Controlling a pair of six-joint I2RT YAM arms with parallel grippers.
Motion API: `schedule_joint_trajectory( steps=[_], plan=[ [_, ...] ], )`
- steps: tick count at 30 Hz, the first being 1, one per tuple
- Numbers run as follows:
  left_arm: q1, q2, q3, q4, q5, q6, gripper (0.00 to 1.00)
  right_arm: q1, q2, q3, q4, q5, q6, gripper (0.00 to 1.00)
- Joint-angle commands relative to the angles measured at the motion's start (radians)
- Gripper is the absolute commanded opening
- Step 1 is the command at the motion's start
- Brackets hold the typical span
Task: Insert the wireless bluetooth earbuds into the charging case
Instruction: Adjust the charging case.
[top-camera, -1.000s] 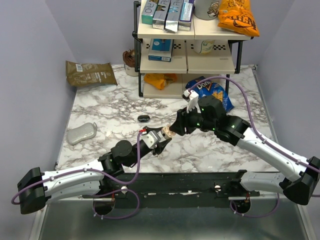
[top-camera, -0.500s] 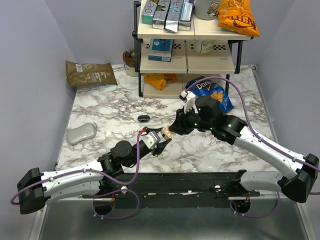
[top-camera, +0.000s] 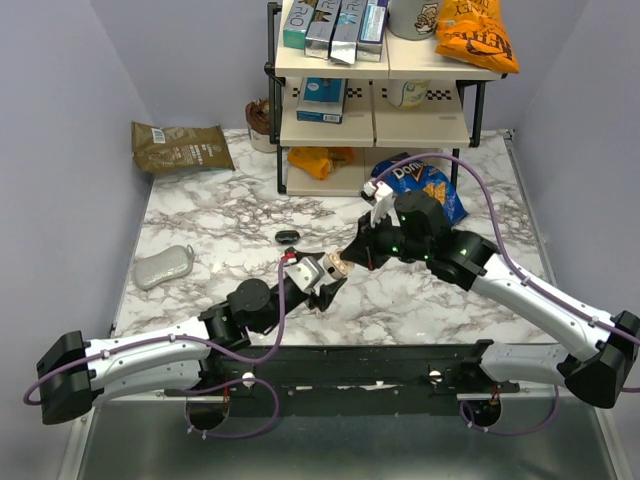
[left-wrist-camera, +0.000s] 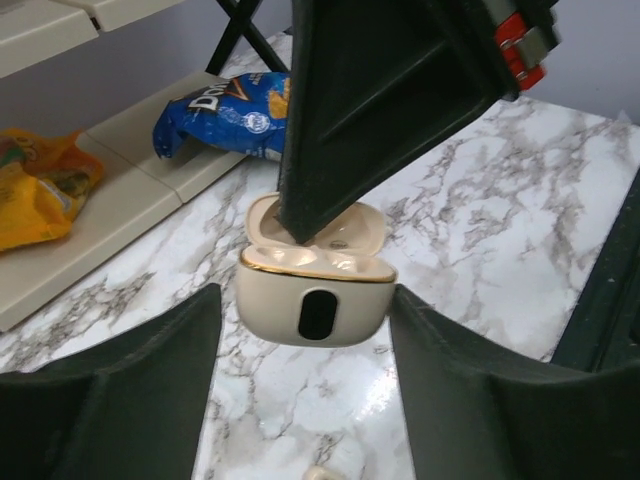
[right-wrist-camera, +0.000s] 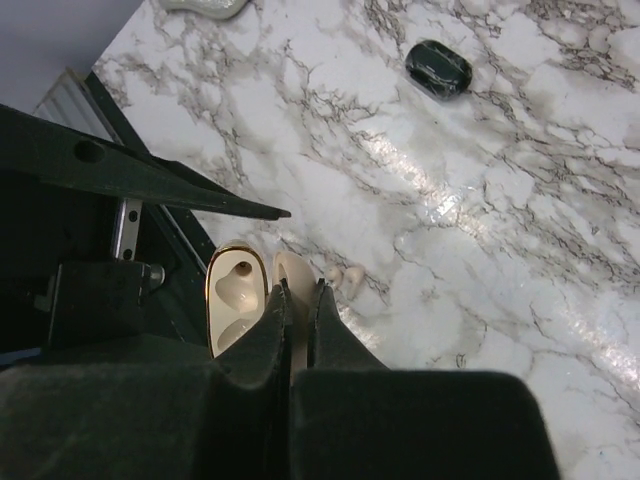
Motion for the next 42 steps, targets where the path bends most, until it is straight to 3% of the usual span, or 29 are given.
schedule_joint_trajectory(
  steps=[1,7,11,14,15,16,19,23,29,35,42],
  plan=[
    [0.0,0.036,0.044,-0.048,-0.079,-0.054,0.98,-0.001,-0.046,0.021,-0.015,-0.03,-0.058,0.01],
    [-0.002,0.064,0.099,-0.117,-0.122,-0.095,0.99,0.0,-0.069,0.031,-0.029,-0.026,-0.081,0.01],
    [0.023,-0.014,0.121,-0.183,-0.004,-0.122,0.99,-0.001,-0.13,0.006,0.0,0.042,-0.164,0.01],
    [0.102,-0.103,0.128,-0.223,0.282,-0.171,0.99,0.0,-0.222,-0.083,0.098,0.05,-0.267,0.01],
    [0.128,-0.115,0.147,-0.246,0.479,-0.189,0.99,0.002,-0.272,-0.13,0.162,0.041,-0.273,0.01],
    [0.167,-0.115,0.159,-0.257,0.574,-0.227,0.99,0.0,-0.294,-0.152,0.19,0.016,-0.308,0.01],
    [0.296,-0.062,0.21,-0.285,0.904,-0.285,0.99,0.0,-0.32,-0.135,0.169,-0.076,-0.39,0.01],
    [0.377,0.038,0.251,-0.239,1.146,-0.333,0.98,0.007,-0.287,-0.065,0.096,-0.124,-0.431,0.01],
    [0.382,0.167,0.326,-0.225,1.229,-0.313,0.9,0.048,-0.265,-0.026,0.051,-0.09,-0.459,0.01],
    [0.382,0.204,0.337,-0.18,1.234,-0.303,0.84,0.065,-0.251,-0.032,0.039,-0.096,-0.463,0.01],
    [0.383,0.207,0.328,-0.163,1.204,-0.296,0.69,0.071,-0.221,-0.035,0.045,-0.102,-0.462,0.01]
  ],
)
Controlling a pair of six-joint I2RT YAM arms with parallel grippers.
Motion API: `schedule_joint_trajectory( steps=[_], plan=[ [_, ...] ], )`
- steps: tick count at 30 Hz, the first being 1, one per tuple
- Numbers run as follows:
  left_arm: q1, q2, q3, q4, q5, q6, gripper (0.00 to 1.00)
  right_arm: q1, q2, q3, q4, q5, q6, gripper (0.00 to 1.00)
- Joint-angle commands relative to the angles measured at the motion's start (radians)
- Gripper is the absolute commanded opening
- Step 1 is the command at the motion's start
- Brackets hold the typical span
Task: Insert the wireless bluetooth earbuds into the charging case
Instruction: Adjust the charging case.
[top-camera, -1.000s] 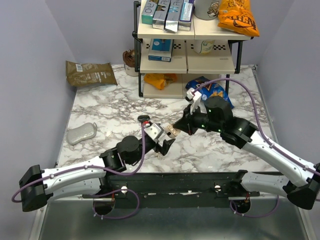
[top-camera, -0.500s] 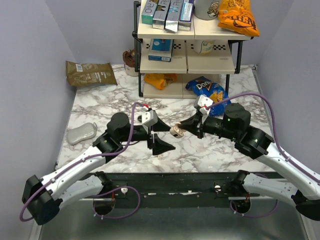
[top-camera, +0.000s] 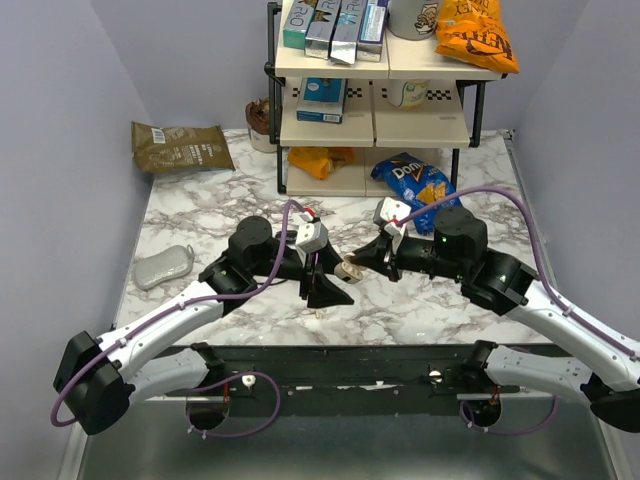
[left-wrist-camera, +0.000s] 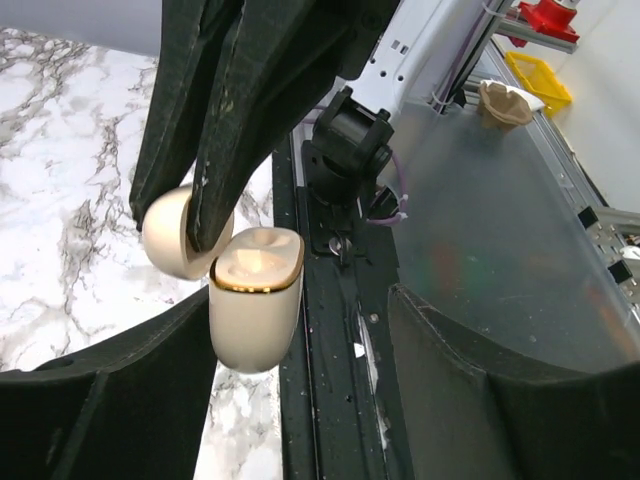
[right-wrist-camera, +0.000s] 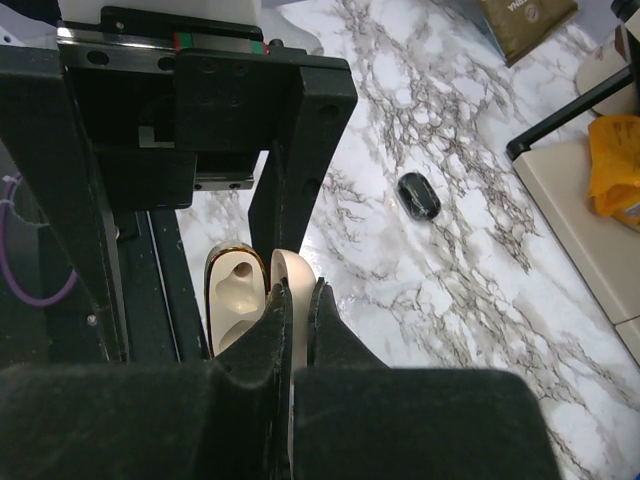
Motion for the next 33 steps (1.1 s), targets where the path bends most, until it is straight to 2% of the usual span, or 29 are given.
schedule_joint_trajectory(
  steps=[1,22,24,27,33],
  plan=[
    [0.007,-0.004,0.014,0.043,0.017,0.013,0.68,0.012,0.014,0.022,-0.017,-0.019,-0.016,0.01],
    [0.009,-0.024,-0.004,0.02,-0.053,0.06,0.4,0.013,0.029,0.02,-0.02,-0.02,-0.01,0.01],
    [0.009,-0.027,-0.008,0.02,-0.064,0.059,0.44,0.012,0.031,0.02,-0.022,-0.019,-0.01,0.01],
    [0.01,-0.036,-0.011,0.014,-0.088,0.056,0.6,0.012,0.034,0.025,-0.023,-0.019,-0.008,0.01],
    [0.01,-0.049,-0.015,0.014,-0.095,0.059,0.62,0.013,0.035,0.026,-0.025,-0.019,-0.008,0.01]
  ],
)
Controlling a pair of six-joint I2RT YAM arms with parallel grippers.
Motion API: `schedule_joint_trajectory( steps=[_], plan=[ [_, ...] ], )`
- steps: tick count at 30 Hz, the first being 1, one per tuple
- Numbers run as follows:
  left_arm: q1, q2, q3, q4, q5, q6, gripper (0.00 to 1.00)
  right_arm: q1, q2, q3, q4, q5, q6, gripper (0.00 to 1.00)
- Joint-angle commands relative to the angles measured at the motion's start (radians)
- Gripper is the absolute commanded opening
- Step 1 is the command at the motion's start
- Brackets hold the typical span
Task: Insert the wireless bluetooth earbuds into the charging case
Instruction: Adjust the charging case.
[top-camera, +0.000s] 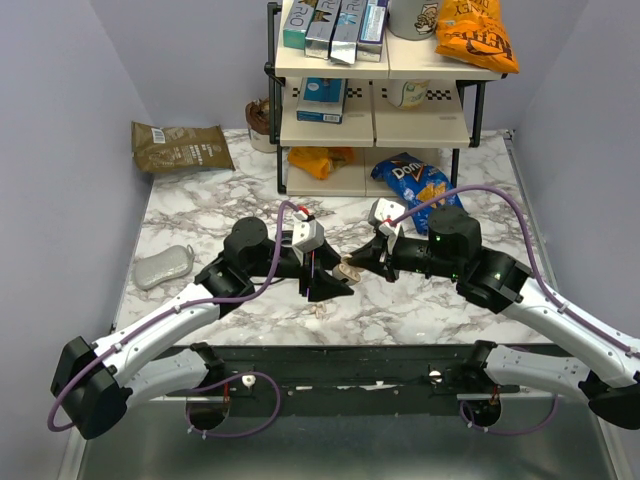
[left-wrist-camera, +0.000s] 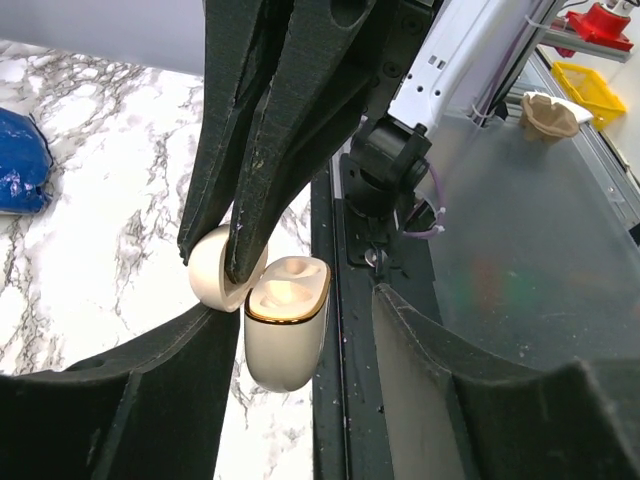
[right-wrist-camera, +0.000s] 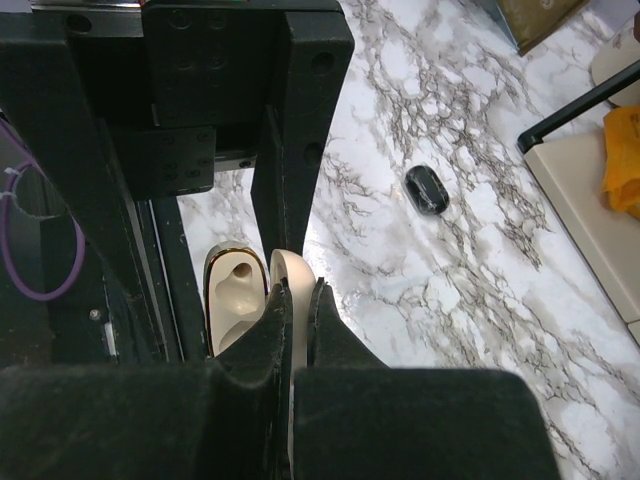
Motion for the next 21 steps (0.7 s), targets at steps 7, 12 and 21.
schedule_joint_trajectory(
  steps=[7,12,21],
  plan=[
    [0.005,-0.009,-0.016,0.022,-0.012,0.016,0.46,0.008,0.003,0.027,-0.021,-0.016,-0.006,0.01],
    [0.005,-0.006,-0.016,0.023,-0.013,0.018,0.33,0.007,0.003,0.027,-0.022,-0.018,-0.005,0.01],
    [0.006,-0.008,-0.021,0.02,-0.032,0.015,0.03,0.007,0.005,0.029,-0.018,-0.015,0.006,0.01]
  ],
)
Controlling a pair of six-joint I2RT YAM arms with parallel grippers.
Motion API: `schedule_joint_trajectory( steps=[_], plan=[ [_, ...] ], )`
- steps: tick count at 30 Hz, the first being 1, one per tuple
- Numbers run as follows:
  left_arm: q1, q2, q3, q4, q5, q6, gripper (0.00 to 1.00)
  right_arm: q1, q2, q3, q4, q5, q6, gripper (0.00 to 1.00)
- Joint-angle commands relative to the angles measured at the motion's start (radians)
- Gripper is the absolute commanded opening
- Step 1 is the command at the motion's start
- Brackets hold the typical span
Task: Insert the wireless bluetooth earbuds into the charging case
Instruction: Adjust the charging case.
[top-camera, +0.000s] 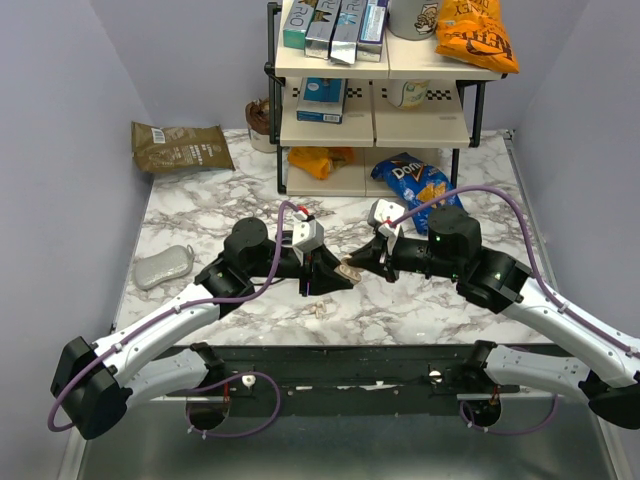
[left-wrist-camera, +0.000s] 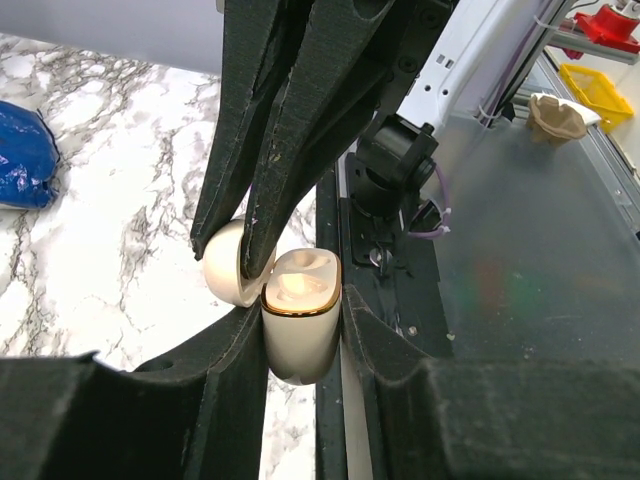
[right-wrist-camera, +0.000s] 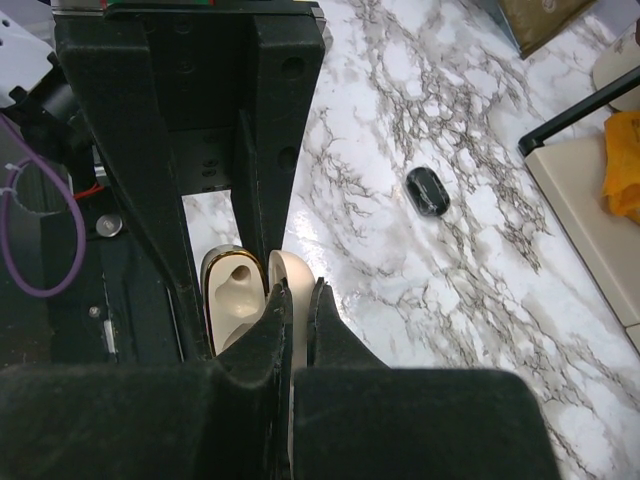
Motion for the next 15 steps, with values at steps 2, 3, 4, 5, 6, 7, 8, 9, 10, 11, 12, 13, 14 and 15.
schedule_joint_trajectory(
  steps=[2,3,4,5,6,7,8,9,10,11,12,13,14,15],
  plan=[
    [0.005,-0.013,-0.024,0.025,-0.03,0.004,0.0,0.007,0.002,0.024,-0.006,0.003,0.023,0.3],
    [0.005,-0.018,-0.029,0.037,-0.045,0.001,0.0,0.007,-0.003,0.021,0.02,0.014,0.06,0.39],
    [0.005,-0.024,-0.044,0.043,-0.053,-0.003,0.0,0.008,-0.016,0.013,0.033,0.031,0.08,0.48],
    [0.005,-0.038,-0.05,0.049,-0.067,-0.012,0.0,0.007,-0.024,0.012,0.046,0.046,0.098,0.57],
    [0.005,-0.045,-0.058,0.052,-0.082,-0.013,0.0,0.007,-0.032,0.01,0.059,0.076,0.129,0.61],
    [0.005,-0.055,-0.073,0.049,-0.114,-0.015,0.0,0.007,-0.042,0.012,0.076,0.093,0.145,0.65],
    [0.005,-0.077,-0.081,0.049,-0.139,-0.018,0.0,0.005,-0.049,0.015,0.082,0.133,0.157,0.71],
    [0.005,-0.091,-0.09,0.042,-0.157,-0.019,0.0,0.007,-0.055,0.013,0.088,0.158,0.193,0.72],
    [0.005,-0.105,-0.113,0.043,-0.209,-0.022,0.0,0.004,-0.061,0.012,0.105,0.185,0.209,0.73],
    [0.005,-0.142,-0.129,0.043,-0.237,-0.027,0.0,0.004,-0.078,-0.005,0.114,0.21,0.223,0.76],
    [0.005,-0.162,-0.144,0.051,-0.271,-0.047,0.0,0.001,-0.085,-0.017,0.134,0.257,0.253,0.76],
    [0.005,-0.183,-0.178,0.054,-0.301,-0.059,0.0,-0.004,-0.092,-0.031,0.143,0.284,0.27,0.76],
    [0.005,-0.234,-0.195,0.051,-0.376,-0.068,0.0,-0.005,-0.102,-0.052,0.155,0.308,0.286,0.75],
    [0.005,-0.258,-0.208,0.029,-0.412,-0.084,0.0,-0.008,-0.105,-0.098,0.181,0.355,0.309,0.75]
  ],
)
